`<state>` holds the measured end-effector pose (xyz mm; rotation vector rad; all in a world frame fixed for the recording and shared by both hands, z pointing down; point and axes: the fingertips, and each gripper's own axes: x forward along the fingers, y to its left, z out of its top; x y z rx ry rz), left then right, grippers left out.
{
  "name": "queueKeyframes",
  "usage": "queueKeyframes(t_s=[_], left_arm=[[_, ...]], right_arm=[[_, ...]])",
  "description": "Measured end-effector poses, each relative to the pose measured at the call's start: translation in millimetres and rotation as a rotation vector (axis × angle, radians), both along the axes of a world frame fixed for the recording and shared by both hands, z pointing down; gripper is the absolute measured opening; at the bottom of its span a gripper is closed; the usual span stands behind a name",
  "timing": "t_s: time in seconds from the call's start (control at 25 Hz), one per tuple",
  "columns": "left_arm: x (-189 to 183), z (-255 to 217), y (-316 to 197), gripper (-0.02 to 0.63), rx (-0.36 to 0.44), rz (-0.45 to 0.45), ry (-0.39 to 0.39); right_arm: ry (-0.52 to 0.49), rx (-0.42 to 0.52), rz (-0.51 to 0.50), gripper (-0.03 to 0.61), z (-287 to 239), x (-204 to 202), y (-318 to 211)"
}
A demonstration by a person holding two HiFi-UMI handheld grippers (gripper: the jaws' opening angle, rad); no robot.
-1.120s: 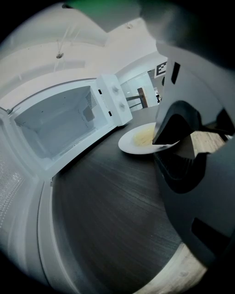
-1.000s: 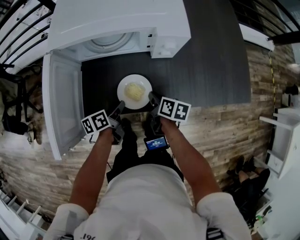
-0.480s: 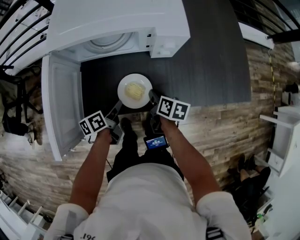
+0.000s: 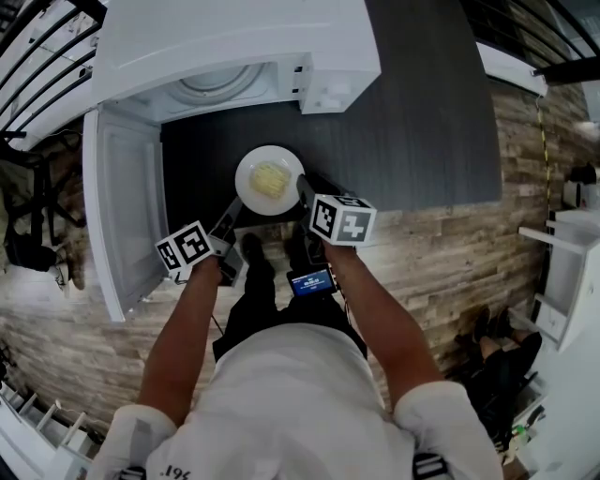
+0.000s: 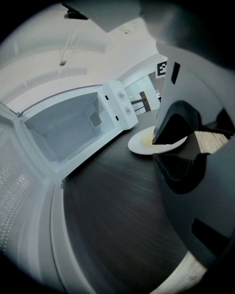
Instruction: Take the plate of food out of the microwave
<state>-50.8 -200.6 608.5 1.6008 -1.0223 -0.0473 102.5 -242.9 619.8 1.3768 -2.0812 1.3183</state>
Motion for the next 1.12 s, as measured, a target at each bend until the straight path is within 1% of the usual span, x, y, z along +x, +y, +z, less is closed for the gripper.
queueKeyframes(t_s=[0.2,0.44,0.68,0.84,0.92,1.12], left_arm=[[-5.4,-10.3,-2.3,0.043,0.055,-0.001,-0.013],[-7.5,-20.1,-7.0,0.043,0.111,0.000,-0.021],[-8.2,-35.6,-1.7,0.043,0.156,0.004,-0.020],[-3.3,-48.1,-1.5,0.043,0.194,0.015,-0.023],[1.1,-56.8,0.0,0.043,0.218,0.018,-0.017],[13.2,-78.2,6.8,0.043,0.261,0.013,-0.030]], right_arm=[[0.033,0.039,-0.018,0.092,-8.4,4.0,-2.2],[0.045,0.051,-0.023,0.092,-11.9,10.2,-5.8],[0.077,0.086,-0.039,0.092,-24.4,17.9,0.8],[0.097,0.111,-0.056,0.092,-34.4,25.6,1.0],[0.108,0.125,-0.074,0.092,-39.7,29.0,2.7],[0.120,0.155,-0.125,0.092,-51.3,37.6,5.7]])
